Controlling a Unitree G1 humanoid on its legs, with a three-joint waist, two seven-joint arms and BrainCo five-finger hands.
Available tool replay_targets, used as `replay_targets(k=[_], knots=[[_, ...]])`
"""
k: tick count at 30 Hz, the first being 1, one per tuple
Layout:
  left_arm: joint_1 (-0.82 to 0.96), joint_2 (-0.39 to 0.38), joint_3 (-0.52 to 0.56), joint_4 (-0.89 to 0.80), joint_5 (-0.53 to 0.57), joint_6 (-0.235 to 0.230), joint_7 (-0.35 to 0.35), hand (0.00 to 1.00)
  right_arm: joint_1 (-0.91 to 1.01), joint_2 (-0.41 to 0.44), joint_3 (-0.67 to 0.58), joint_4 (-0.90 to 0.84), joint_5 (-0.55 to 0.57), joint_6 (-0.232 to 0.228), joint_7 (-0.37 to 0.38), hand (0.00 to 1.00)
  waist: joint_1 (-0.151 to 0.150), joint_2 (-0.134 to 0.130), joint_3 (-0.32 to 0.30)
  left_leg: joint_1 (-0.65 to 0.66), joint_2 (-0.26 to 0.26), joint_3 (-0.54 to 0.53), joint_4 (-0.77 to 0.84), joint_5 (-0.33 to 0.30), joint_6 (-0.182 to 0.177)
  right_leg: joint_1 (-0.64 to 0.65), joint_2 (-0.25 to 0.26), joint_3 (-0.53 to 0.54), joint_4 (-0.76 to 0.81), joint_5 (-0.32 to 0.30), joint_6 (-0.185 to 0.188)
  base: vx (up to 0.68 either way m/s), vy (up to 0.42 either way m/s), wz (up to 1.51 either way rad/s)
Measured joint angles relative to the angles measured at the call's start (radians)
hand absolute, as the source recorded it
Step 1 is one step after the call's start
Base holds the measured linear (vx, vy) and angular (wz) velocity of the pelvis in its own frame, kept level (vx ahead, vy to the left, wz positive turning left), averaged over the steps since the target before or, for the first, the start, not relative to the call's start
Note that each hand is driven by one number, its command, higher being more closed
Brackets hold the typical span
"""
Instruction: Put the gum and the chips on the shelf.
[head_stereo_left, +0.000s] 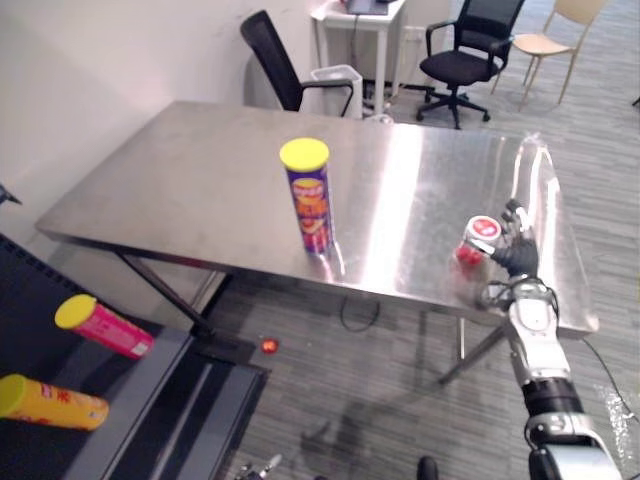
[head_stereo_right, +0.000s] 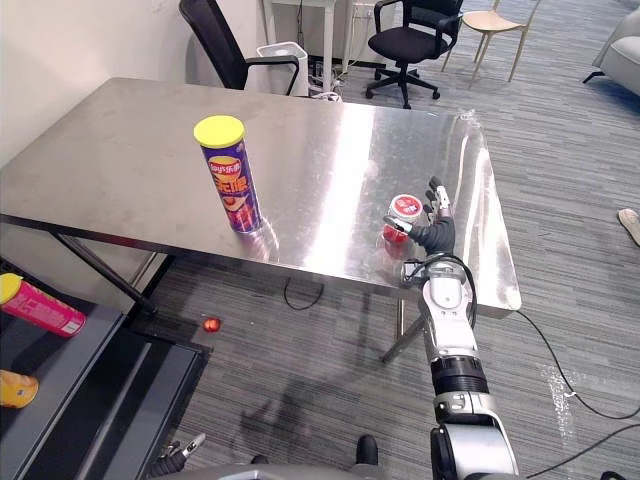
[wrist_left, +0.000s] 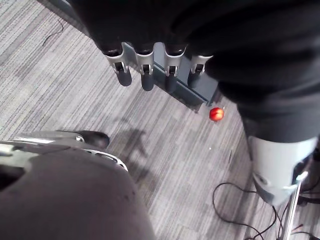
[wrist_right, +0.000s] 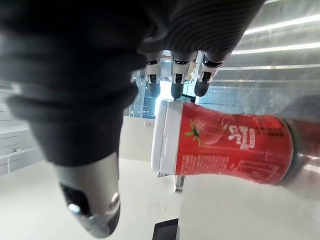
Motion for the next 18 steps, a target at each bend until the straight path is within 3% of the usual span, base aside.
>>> replay_targets(k=[18], knots=[[-0.002,0.008,-0.001,-0.002,0.016,0.008,0.002,0.0,-0.02,0.002,0.039,0.025,-0.004,0.0,0.017,1.0,0.015,-0.017,0.01,0.002,-0.003,-0.001,-0.004,0.001,0.001,0.0,-0.002,-0.012,0.0,0.003,0.0,0.0,-0.006,0.0]])
